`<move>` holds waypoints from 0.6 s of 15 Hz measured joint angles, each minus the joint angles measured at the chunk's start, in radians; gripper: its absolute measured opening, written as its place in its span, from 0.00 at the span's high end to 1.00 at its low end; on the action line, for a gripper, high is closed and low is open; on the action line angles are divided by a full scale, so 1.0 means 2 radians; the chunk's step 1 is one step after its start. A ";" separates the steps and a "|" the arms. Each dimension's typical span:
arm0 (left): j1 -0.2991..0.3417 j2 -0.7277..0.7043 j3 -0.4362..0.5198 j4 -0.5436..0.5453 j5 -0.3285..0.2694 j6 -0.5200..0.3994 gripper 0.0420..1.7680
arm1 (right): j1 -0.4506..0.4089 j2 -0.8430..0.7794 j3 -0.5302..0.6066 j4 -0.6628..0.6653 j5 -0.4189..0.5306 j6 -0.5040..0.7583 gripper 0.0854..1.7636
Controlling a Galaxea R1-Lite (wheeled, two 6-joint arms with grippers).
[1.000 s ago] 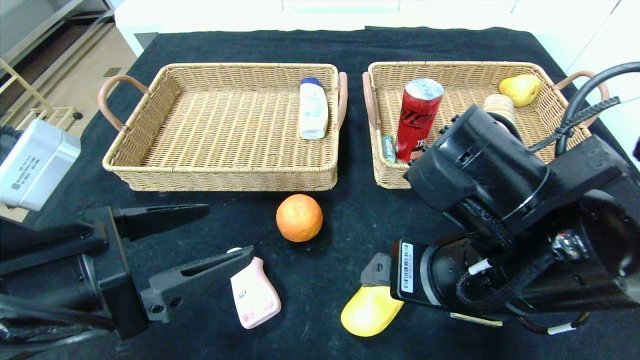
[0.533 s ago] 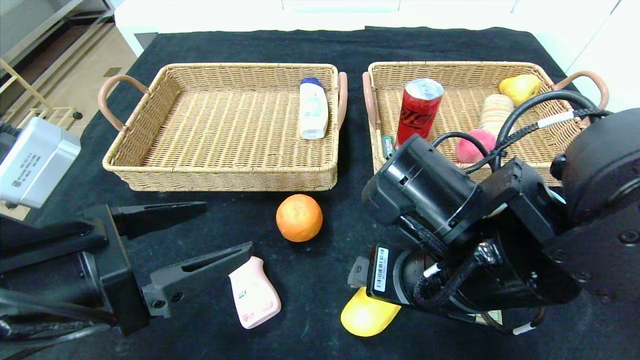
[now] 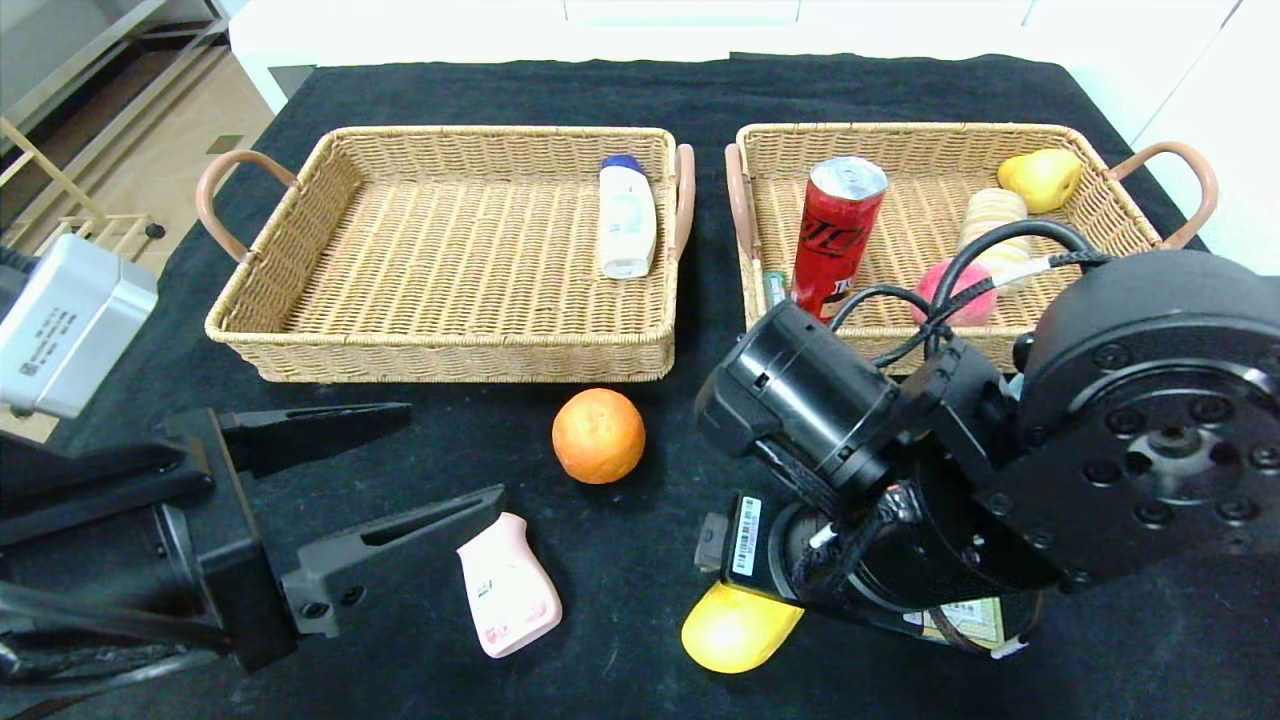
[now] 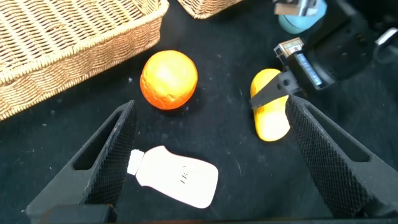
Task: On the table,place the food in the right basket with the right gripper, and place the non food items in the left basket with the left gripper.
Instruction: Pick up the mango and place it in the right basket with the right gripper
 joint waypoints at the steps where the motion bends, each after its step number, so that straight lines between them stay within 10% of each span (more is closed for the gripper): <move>1: 0.000 0.000 0.000 0.000 0.000 0.000 0.03 | -0.002 0.003 -0.001 0.000 -0.005 0.001 0.03; 5: 0.002 -0.001 0.000 0.000 0.002 0.000 0.03 | -0.006 0.013 -0.004 0.000 -0.013 0.004 0.03; 9: 0.003 -0.001 -0.001 0.000 0.002 0.000 0.03 | -0.006 0.018 -0.004 0.000 -0.014 0.004 0.35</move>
